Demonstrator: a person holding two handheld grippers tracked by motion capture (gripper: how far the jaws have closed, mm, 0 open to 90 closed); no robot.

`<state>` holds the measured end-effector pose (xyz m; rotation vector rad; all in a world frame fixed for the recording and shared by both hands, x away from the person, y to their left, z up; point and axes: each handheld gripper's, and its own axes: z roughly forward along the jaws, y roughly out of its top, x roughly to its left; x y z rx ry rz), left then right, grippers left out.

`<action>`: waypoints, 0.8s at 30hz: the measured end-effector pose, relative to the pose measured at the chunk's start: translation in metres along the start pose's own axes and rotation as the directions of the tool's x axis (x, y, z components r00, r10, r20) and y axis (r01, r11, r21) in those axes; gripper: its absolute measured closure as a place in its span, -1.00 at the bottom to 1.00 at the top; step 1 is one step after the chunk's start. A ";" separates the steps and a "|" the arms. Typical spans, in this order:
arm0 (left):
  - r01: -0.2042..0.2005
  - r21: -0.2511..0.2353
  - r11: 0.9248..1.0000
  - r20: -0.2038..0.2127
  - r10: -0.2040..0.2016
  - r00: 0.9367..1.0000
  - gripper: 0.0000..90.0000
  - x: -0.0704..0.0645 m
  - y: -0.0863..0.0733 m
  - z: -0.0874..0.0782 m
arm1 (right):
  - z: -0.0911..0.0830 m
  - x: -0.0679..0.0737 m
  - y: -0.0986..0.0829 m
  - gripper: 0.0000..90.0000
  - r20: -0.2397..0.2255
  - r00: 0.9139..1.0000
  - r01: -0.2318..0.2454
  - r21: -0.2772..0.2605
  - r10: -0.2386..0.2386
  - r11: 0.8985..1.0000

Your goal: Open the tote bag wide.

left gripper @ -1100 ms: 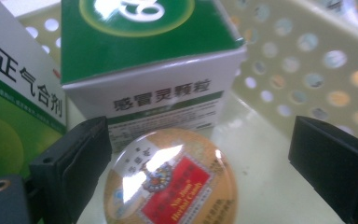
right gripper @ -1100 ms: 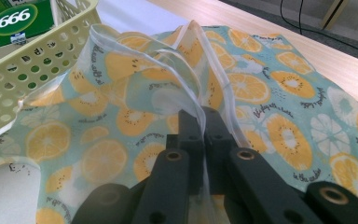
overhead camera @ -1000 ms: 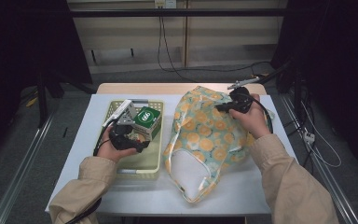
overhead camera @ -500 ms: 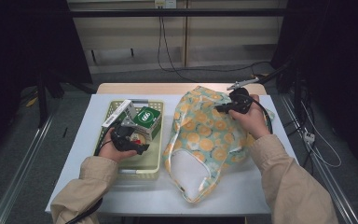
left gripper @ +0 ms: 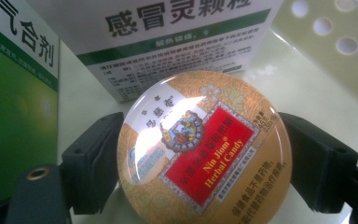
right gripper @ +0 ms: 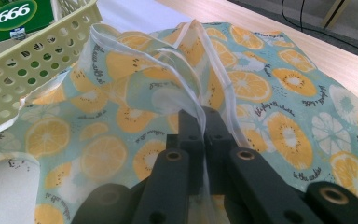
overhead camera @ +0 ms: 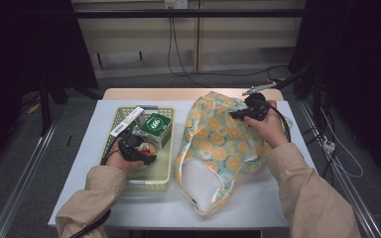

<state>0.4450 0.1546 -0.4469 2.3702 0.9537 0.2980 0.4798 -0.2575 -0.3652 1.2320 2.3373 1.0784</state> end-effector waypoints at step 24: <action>0.131 -0.088 0.987 0.058 -0.127 0.990 -0.55 0.004 0.021 -0.038 | 0.000 0.001 -0.002 0.98 -0.010 1.000 -0.008 -0.001 0.008 1.000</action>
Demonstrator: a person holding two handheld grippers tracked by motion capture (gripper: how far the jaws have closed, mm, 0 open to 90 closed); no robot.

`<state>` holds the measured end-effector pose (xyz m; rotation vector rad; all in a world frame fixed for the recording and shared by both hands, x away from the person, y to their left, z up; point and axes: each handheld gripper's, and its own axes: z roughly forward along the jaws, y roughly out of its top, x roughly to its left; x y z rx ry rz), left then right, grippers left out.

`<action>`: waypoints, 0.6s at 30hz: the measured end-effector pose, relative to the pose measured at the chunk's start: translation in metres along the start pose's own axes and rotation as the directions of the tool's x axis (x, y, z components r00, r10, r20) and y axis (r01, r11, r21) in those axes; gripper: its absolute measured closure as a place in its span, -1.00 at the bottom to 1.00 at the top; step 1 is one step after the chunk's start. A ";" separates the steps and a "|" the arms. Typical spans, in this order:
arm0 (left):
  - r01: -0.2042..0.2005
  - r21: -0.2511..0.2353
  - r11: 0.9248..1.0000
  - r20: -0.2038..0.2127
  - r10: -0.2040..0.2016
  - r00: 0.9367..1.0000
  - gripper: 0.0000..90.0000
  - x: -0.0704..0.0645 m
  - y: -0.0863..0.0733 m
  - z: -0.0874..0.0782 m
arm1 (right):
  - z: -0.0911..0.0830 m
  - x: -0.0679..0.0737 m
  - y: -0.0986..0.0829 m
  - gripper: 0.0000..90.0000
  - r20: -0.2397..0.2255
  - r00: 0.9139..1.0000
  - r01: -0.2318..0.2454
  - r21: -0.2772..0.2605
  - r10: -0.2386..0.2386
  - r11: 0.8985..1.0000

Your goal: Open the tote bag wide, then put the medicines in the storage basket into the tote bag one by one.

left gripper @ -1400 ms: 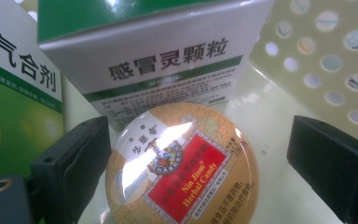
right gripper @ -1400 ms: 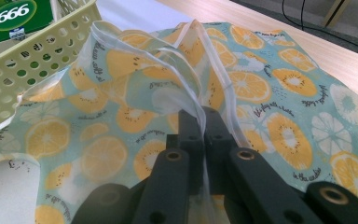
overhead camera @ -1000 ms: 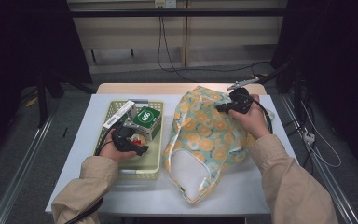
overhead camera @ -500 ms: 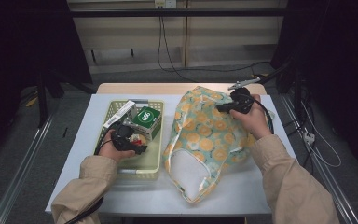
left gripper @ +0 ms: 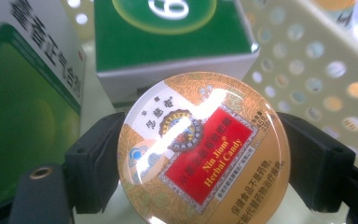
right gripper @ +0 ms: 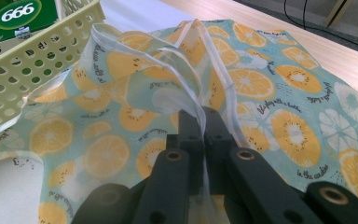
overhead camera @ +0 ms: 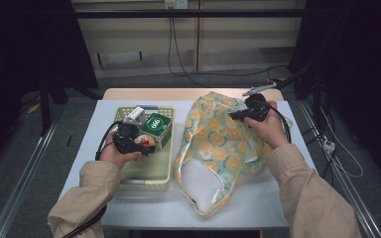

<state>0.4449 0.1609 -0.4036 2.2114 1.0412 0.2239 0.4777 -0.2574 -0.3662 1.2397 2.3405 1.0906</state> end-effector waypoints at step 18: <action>-0.003 -0.096 0.995 0.057 0.009 0.998 -0.55 -0.026 0.035 -0.033 | 0.002 -0.001 -0.004 0.98 -0.004 1.000 -0.005 0.004 0.005 1.000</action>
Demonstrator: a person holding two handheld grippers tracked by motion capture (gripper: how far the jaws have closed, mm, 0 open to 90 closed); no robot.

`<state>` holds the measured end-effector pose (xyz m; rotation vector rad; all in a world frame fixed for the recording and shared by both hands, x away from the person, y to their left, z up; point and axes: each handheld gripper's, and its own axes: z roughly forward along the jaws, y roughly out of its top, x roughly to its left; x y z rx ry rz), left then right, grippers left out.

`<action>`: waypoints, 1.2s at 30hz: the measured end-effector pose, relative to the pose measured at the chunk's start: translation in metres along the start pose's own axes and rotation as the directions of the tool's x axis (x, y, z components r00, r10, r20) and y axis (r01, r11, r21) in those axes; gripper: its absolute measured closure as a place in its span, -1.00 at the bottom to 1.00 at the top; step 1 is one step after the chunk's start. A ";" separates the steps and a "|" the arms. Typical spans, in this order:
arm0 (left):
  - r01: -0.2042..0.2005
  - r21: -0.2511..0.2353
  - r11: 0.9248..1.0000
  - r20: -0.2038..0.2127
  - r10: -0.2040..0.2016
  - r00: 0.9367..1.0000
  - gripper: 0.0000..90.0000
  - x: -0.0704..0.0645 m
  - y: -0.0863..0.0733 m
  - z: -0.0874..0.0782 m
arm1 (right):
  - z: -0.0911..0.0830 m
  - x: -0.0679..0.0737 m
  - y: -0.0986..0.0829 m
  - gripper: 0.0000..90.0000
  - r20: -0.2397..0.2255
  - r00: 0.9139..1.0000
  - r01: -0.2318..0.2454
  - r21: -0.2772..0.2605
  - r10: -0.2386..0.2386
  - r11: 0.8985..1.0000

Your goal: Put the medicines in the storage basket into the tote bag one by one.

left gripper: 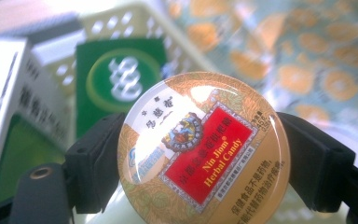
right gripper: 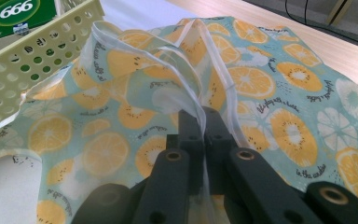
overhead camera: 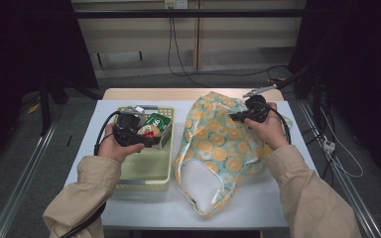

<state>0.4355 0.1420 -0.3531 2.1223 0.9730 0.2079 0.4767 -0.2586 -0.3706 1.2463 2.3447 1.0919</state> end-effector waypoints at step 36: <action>-0.120 -0.067 0.990 0.201 0.131 0.971 -0.55 -0.109 0.044 0.100 | 0.004 -0.012 0.002 0.98 0.003 0.999 -0.044 0.005 0.044 0.999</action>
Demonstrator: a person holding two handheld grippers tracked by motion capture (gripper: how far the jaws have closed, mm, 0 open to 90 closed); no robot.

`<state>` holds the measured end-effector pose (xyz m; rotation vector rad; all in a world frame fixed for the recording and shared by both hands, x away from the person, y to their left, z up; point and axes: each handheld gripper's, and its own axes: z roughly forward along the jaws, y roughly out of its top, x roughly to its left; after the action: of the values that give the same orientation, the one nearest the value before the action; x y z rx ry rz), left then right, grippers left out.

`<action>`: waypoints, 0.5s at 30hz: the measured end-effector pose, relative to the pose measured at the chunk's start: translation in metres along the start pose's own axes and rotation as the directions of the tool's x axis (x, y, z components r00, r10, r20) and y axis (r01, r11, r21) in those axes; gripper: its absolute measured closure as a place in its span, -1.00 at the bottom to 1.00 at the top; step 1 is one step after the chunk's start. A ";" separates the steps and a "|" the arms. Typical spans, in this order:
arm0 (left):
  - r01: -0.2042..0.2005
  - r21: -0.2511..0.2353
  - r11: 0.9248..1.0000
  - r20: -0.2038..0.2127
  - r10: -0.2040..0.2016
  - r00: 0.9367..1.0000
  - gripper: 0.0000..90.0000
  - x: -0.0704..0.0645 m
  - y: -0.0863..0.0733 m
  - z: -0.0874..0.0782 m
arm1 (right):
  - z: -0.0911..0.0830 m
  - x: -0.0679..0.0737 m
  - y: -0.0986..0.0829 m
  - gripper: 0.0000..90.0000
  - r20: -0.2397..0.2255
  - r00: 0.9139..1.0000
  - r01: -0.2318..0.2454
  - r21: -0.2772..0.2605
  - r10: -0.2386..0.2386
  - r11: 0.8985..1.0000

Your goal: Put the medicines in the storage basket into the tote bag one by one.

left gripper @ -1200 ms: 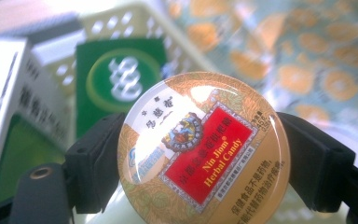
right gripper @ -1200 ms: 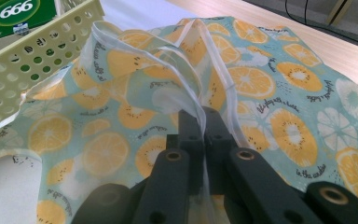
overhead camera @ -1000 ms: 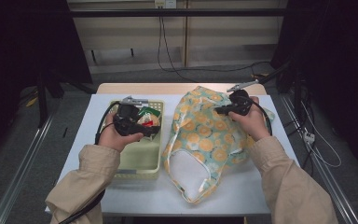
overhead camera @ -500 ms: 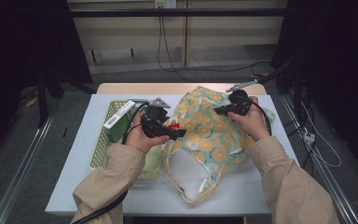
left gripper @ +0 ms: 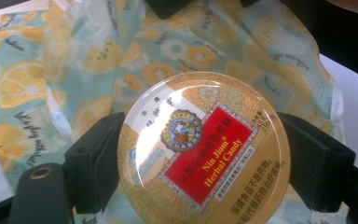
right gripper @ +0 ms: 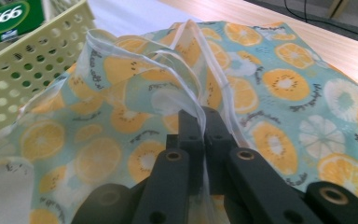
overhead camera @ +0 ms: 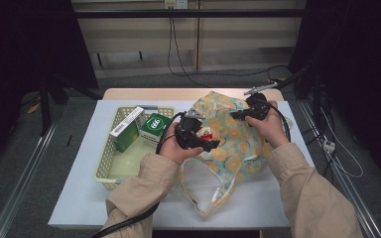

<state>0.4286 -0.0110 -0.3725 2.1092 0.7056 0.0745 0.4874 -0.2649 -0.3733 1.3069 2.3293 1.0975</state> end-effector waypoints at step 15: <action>-0.024 -0.006 1.000 -0.018 0.024 1.000 -0.55 -0.003 0.008 0.042 | 0.000 -0.010 -0.003 0.98 -0.016 0.999 -0.049 -0.011 0.049 0.999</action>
<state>0.4424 -0.0475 -0.3913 2.1139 0.6902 0.1088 0.4913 -0.2740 -0.3770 1.3632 2.3100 1.1380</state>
